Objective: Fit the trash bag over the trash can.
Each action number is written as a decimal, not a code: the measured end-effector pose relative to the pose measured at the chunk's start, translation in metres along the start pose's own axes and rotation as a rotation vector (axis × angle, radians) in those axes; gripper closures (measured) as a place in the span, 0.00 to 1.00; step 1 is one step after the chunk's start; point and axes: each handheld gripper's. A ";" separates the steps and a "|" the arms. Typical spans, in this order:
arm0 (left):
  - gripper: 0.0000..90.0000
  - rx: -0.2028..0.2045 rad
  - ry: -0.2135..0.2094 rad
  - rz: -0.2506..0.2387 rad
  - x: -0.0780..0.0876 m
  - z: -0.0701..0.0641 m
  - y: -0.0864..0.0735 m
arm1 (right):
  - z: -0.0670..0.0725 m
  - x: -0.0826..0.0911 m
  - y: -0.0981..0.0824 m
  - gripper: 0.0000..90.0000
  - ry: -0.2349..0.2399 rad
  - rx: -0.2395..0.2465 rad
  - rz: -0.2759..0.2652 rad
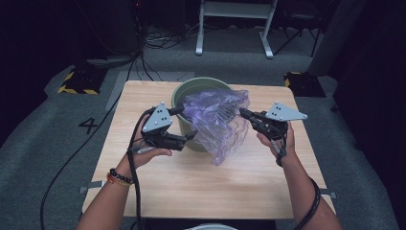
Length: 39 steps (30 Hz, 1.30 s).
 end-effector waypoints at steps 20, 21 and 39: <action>0.24 -0.054 -0.063 0.103 -0.040 -0.054 -0.004 | 0.021 -0.007 0.008 1.00 0.023 0.068 -0.013; 0.37 -0.076 -0.010 0.133 -0.042 -0.054 -0.007 | 0.023 -0.005 0.009 1.00 0.024 0.075 -0.015; 0.99 -0.105 -0.024 0.075 -0.011 -0.038 -0.024 | 0.024 0.006 0.003 1.00 0.017 0.082 -0.026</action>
Point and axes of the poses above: each handheld gripper's, and its own axes: x roughly backward along the jaws, y roughly out of its top, z roughly to its left, and after that the axes turned 8 degrees about -z, right-handed
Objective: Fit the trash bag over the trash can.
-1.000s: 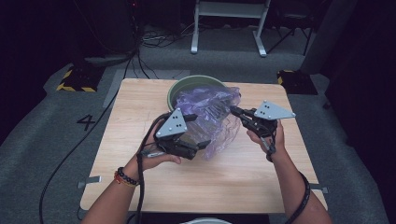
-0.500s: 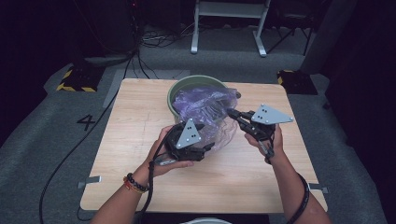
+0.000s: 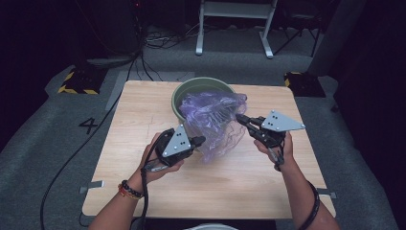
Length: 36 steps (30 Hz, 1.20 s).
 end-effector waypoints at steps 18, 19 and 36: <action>0.24 0.032 0.110 0.044 -0.033 -0.029 0.011 | 0.011 0.001 0.004 1.00 0.042 0.013 -0.007; 0.36 0.020 0.130 0.044 -0.035 -0.027 0.010 | 0.012 0.002 0.004 1.00 0.047 0.014 -0.014; 0.75 0.057 0.140 -0.024 0.000 0.004 0.003 | 0.011 0.003 0.000 1.00 0.042 -0.001 -0.021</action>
Point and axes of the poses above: each handheld gripper's, and its own axes: x roughly backward along the jaws, y roughly out of its top, z roughly to its left, and after that the axes turned 8 degrees about -z, right-handed
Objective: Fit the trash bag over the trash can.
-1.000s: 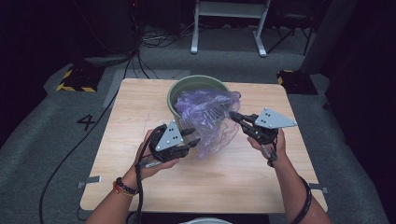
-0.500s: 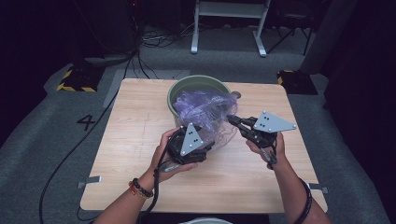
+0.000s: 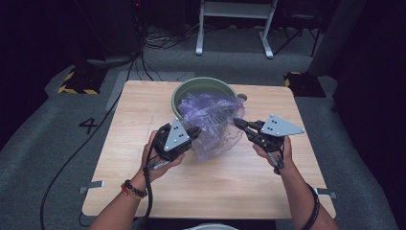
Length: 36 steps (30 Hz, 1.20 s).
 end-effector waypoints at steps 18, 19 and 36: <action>0.44 0.030 0.105 0.087 -0.033 -0.029 0.004 | 0.012 0.004 0.002 1.00 0.047 0.013 -0.018; 0.50 0.036 0.114 0.091 -0.032 -0.026 0.003 | 0.011 0.005 0.002 1.00 0.047 0.009 -0.021; 1.00 0.021 0.127 0.061 0.004 0.004 0.000 | 0.006 0.008 0.001 1.00 0.022 0.000 -0.028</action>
Point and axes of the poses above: each handheld gripper's, and its own axes: x roughly backward along the jaws, y roughly out of its top, z roughly to its left, and after that the axes turned 8 degrees about -z, right-handed
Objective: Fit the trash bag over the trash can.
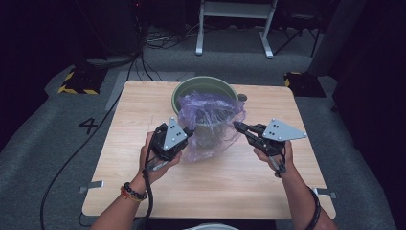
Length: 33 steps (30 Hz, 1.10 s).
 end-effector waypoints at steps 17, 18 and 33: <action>1.00 0.114 0.049 -0.009 0.000 0.051 -0.026 | -0.036 -0.013 -0.018 1.00 -0.148 -0.062 0.093; 1.00 0.116 0.054 -0.005 -0.001 0.055 -0.027 | -0.040 -0.016 -0.020 1.00 -0.165 -0.064 0.109; 1.00 0.126 0.048 -0.017 -0.005 0.065 -0.029 | -0.031 -0.008 -0.010 0.37 -0.160 -0.039 0.036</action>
Point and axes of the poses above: each handheld gripper's, and its own axes: x roughly backward along the jaws, y roughly out of its top, z roughly to its left, and after that the axes turned 8 degrees about -z, right-handed
